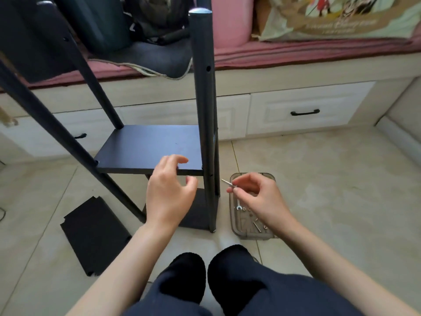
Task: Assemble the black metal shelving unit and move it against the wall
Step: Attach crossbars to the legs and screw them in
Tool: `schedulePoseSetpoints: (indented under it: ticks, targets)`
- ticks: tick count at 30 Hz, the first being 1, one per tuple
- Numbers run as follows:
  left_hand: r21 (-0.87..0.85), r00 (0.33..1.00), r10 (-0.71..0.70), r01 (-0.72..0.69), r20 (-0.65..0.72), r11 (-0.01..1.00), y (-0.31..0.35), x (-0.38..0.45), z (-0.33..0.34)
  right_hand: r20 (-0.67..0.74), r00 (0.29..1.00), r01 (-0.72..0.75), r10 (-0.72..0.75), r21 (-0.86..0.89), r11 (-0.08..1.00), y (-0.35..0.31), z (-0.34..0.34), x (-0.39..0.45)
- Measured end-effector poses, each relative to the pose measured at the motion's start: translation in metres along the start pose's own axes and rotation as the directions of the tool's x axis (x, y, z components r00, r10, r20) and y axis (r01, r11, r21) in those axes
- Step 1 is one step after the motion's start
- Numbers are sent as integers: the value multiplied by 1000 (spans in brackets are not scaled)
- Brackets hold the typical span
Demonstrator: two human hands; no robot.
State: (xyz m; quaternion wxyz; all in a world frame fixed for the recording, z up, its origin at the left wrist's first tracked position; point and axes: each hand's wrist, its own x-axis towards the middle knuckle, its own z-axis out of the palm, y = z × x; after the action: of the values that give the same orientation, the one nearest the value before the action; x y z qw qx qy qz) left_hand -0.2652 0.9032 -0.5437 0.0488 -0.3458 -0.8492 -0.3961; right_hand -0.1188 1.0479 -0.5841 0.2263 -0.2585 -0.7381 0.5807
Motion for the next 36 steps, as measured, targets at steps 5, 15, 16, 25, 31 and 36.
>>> schedulePoseSetpoints:
  ticks: [5, 15, 16, 25, 31, 36]
  targets:
    - [-400, 832, -550, 529, 72, 748, -10, -8, -2, -16, 999, 28, -28, 31, 999, -22, 15, -1]
    - [-615, 677, -454, 728, 579, 301, -16, 3, 29, -26, 999, 42, -41, 10, 999, -16, 21, 5]
    - [-615, 678, -435, 730, 593, 299, -14, 5, 32, -24, 999, 47, -46, 5, 999, -15, 21, 5]
    - [-635, 661, -396, 742, 637, 215, -17, 9, 47, -21, 997, 72, -71, 30, 997, -5, 22, 4]
    - [-622, 661, -390, 745, 641, 240, -18, 9, 47, -46, 995, 96, -92, 77, 992, -1, 28, 2]
    - [-616, 671, -391, 738, 630, 274, -20, 10, 49, -48, 994, 104, -99, 116, 988, 0, 27, 1]
